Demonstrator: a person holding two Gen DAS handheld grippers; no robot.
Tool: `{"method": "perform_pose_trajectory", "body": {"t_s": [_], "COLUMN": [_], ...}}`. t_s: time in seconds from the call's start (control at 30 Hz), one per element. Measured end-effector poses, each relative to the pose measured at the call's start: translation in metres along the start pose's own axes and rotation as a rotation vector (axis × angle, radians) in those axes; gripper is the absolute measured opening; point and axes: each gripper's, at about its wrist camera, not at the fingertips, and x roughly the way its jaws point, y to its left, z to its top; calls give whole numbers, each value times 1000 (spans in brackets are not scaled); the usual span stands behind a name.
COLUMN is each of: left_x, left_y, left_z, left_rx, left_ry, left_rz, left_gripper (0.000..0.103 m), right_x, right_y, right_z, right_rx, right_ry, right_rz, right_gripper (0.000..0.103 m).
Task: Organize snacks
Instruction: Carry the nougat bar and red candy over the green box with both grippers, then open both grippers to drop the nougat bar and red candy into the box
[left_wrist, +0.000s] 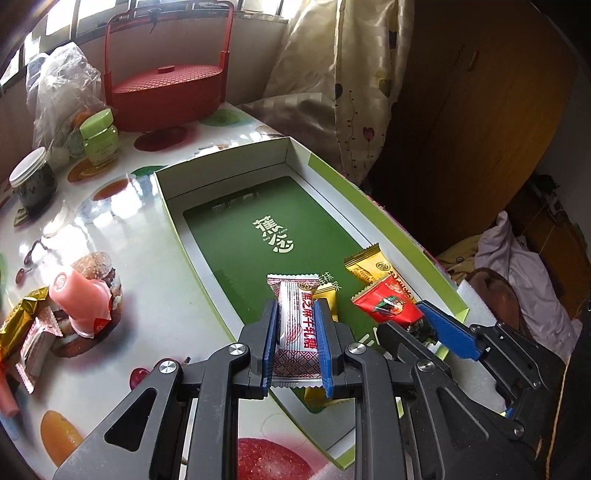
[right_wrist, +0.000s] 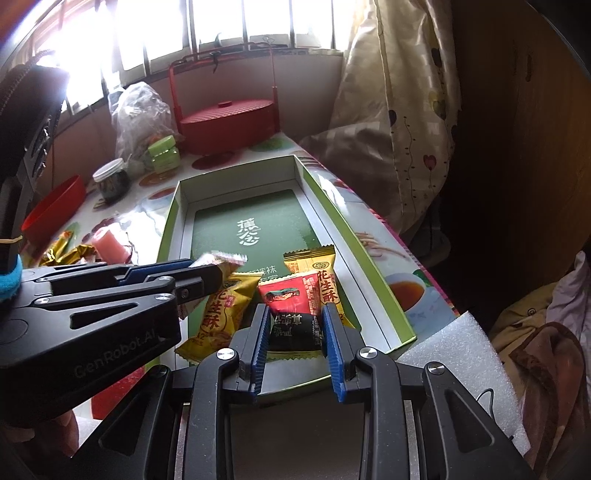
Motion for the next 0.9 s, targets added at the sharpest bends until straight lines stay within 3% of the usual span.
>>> {"method": "perform_pose_trajectory", "body": {"t_s": [0.17, 0.43, 0.7, 0.9], "left_x": [1, 0, -10, -21], "left_y": [0, -2, -5, -4], "left_z": [0, -1, -2, -5], "left_rx": [0, -3, 3, -2], "left_ry": [10, 15, -4, -22], "left_rz": [-1, -3, -12, -14], "left_gripper": [22, 24, 43, 43], "right_x": [0, -2, -7, -13], "right_y": [-1, 2, 3, 2], "right_z": [0, 0, -2, -3], "right_rx": [4, -2, -3, 3], "right_ry": [-1, -4, -11, -17], "right_rz": [9, 20, 10, 6], "right_gripper": [27, 36, 43, 44]}}
